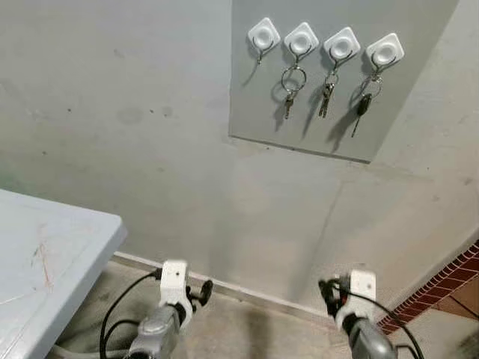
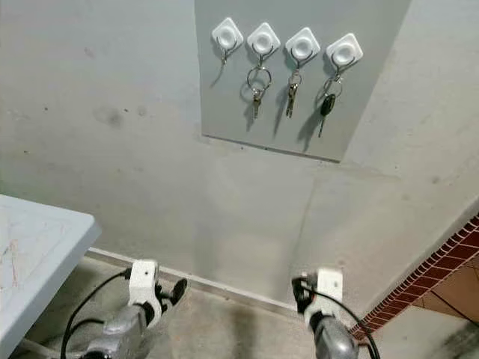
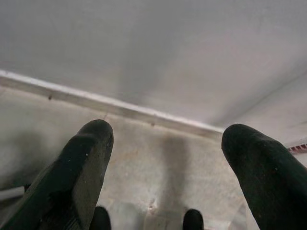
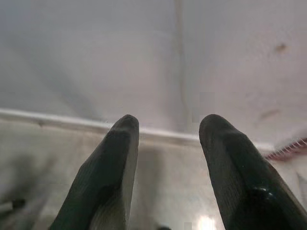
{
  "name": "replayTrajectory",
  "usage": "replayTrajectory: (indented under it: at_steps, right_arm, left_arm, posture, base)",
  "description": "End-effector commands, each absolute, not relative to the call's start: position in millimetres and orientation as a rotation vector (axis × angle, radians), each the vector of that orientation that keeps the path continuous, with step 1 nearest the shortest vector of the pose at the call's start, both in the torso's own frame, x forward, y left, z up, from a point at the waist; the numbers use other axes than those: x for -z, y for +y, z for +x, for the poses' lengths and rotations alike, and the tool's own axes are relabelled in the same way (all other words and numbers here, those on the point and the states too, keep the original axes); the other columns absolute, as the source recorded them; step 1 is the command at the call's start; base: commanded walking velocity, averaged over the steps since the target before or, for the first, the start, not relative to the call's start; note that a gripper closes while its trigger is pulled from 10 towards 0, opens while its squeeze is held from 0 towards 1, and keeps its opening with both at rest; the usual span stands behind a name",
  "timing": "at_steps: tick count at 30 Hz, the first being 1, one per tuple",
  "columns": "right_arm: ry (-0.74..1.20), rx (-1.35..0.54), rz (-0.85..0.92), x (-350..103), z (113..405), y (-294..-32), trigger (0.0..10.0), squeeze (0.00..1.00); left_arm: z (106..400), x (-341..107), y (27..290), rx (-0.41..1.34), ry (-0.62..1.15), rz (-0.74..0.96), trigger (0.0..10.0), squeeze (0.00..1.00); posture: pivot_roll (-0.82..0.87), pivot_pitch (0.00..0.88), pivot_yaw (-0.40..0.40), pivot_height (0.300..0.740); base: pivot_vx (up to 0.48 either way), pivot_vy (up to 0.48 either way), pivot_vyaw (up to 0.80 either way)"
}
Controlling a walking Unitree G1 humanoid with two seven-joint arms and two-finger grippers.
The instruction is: Hang keys on a hook
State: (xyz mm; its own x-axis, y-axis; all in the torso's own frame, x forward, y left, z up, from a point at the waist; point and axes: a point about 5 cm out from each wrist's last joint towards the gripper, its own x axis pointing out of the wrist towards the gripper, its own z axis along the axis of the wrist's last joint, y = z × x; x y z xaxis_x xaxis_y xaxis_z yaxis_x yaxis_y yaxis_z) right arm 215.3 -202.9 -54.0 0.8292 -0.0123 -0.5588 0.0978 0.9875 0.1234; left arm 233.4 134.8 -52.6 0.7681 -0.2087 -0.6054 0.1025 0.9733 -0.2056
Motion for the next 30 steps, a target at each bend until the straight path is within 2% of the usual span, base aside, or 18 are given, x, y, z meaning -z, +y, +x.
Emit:
replayTrajectory:
  at_steps: [1,6,11,21,23,30]
  right_arm:
    - [0.691,0.075,0.139,67.1,197.8,-201.0,10.0,0.00]
    - [0.825,-0.037,-0.002,83.5,171.8,-188.1,10.0,0.00]
    - [0.971,-0.015,-0.005,98.8,141.3,-184.8,10.0,0.00]
    - [0.992,0.007,0.002,101.9,132.6,-184.1,10.0,0.00]
    - [0.994,0.007,0.021,101.9,132.4,-185.1,10.0,0.00]
    - [0.997,0.007,0.011,101.8,132.5,-186.0,10.0,0.00]
  left_arm:
    - [222.7,60.6,139.3,0.146,0.725,-0.183,10.0,0.00]
    - [202.7,72.9,140.0,0.191,0.804,-0.119,10.0,0.00]
    - [187.0,81.1,147.3,0.198,0.847,-0.024,10.0,0.00]
    - [179.1,85.3,152.2,0.165,0.874,0.040,10.0,0.00]
    - [177.6,86.8,152.2,0.128,0.900,-0.026,10.0,0.00]
    - [181.8,84.8,149.3,0.168,0.888,0.011,10.0,0.00]
  posture:
    - [-0.03,0.000,0.024,0.740]
    - [-0.03,0.000,0.033,0.740]
    - [-0.04,0.000,0.039,0.740]
    - [-0.05,0.000,0.032,0.740]
    - [-0.05,0.000,0.033,0.740]
    - [-0.06,0.000,0.035,0.740]
  base:
    - [0.000,0.000,0.00]
    - [0.000,0.000,0.00]
    - [0.000,0.000,0.00]
    - [0.000,0.000,0.00]
    - [0.000,0.000,0.00]
    - [0.000,0.000,0.00]
